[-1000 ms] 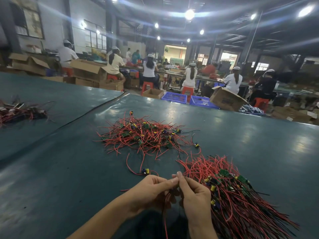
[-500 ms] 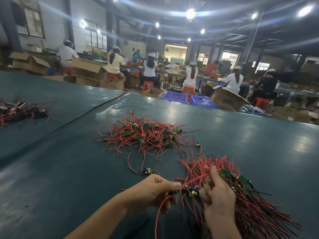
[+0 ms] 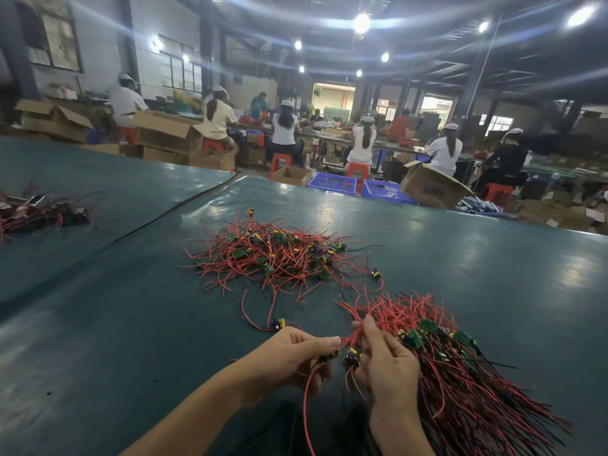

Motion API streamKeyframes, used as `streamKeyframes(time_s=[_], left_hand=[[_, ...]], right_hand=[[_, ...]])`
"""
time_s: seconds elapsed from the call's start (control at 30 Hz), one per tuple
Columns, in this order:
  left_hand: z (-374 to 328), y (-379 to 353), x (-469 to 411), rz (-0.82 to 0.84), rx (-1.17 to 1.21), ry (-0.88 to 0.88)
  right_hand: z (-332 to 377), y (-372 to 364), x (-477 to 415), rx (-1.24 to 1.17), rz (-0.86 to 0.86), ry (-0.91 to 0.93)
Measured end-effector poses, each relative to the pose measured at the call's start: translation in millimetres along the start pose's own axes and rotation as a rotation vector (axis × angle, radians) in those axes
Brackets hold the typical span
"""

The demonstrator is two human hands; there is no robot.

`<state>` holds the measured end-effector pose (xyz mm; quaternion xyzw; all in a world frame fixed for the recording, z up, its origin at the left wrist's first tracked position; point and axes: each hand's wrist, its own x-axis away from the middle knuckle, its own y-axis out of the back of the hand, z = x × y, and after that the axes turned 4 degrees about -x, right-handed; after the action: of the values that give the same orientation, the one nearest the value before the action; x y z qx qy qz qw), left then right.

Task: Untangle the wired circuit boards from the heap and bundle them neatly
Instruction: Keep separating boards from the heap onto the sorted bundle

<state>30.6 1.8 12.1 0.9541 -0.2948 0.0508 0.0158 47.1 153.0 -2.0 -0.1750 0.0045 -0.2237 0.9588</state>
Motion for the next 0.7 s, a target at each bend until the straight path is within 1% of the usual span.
streamKeyframes(time_s=[0.1,0.17,0.27,0.33,0.4,0.57,0.63,0.7], left_hand=[[-0.9,0.8,1.0,0.017,-0.006,-0.003],[-1.9,0.9,-0.1,-0.025,0.051,0.028],[-3.4,1.8,-4.0,-0.170,0.237,0.099],[-1.6,5.3,-7.0,-0.256,0.245,0.096],[0.6,7.7,-8.5,-0.291,0.217,0.083],[10.8,2.2,-11.0,-0.234,0.050,0.052],[16.9,-1.4,-12.6,-0.206,-0.119,0.038],[23.7,-4.0,-12.7,-0.190,-0.373,-0.008]], right_hand=[[8.0,9.8,-8.9,-0.127,-0.098,-0.022],[8.0,12.0,-9.9,-0.145,-0.102,-0.023],[6.1,9.5,-6.7,-0.125,-0.033,0.005],[4.8,8.8,-5.4,-0.108,0.022,0.028],[5.2,9.5,-4.7,-0.087,0.050,0.050],[6.1,11.1,-4.4,-0.061,0.130,0.083],[3.7,8.7,-3.0,0.005,0.195,0.084],[0.2,6.1,-0.2,0.083,0.263,0.081]])
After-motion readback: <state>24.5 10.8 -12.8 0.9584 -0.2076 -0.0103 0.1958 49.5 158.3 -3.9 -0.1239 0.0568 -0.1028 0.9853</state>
